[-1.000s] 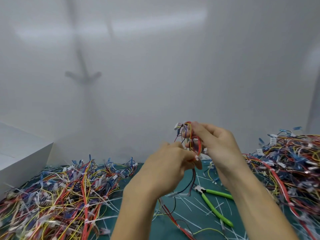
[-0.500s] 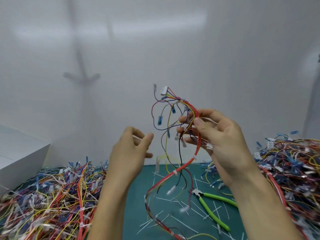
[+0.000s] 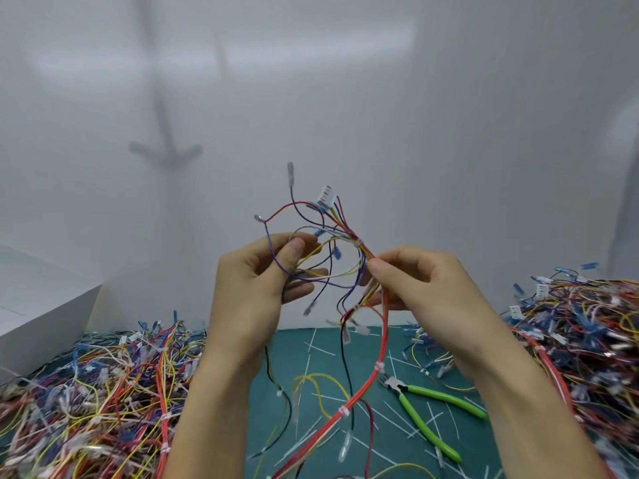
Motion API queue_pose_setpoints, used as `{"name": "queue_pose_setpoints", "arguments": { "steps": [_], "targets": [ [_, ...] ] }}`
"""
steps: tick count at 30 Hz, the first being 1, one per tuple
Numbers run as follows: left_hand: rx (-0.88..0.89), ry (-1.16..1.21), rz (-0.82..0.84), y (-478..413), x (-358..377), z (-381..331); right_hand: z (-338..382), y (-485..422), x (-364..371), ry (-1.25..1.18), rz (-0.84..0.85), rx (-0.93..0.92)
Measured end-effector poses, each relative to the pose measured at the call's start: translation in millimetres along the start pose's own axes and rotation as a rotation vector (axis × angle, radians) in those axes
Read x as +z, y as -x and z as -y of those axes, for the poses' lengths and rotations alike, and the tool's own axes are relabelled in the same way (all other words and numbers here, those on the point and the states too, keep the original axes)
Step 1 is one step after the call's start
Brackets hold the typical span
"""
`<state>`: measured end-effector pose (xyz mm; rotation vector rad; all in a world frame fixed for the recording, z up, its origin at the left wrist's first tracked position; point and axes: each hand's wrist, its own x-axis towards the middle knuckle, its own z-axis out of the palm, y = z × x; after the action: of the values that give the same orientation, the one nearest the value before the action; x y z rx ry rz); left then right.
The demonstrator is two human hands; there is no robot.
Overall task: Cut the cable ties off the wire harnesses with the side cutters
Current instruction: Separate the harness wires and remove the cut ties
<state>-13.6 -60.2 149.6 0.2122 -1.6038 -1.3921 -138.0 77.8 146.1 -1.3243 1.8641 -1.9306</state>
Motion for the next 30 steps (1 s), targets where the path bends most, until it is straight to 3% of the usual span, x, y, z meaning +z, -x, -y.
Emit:
{"name": "queue_pose_setpoints", "arguments": {
  "steps": [5, 9, 17, 21, 24, 30],
  "targets": [
    [-0.036, 0.056, 0.047, 3.9, 10.0, -3.8, 0.3, -0.3, 3.9, 0.023, -0.072, -0.039],
    [-0.093, 0.108, 0.070, 3.8, 8.3, -6.7, 0.0, 0.5, -0.7, -0.178, -0.250, -0.034],
    [-0.239, -0.283, 0.371, 6.3, -11.6, -1.9, 2.2, -1.6, -5.1, -0.370, -0.432, 0.000],
    [-0.289, -0.357, 0.481, 7.3, -13.8, -1.1, 2.3, -1.3, -6.4, -0.416, -0.471, 0.002],
    [-0.318, -0.302, 0.420, 6.7, -13.2, -0.2, 1.8, -1.2, -9.0, -0.429, -0.475, 0.012],
    [-0.280, -0.150, 0.116, 4.5, -12.5, 1.3, 2.3, -0.2, -11.0, -0.429, -0.435, 0.032]
  ]
}}
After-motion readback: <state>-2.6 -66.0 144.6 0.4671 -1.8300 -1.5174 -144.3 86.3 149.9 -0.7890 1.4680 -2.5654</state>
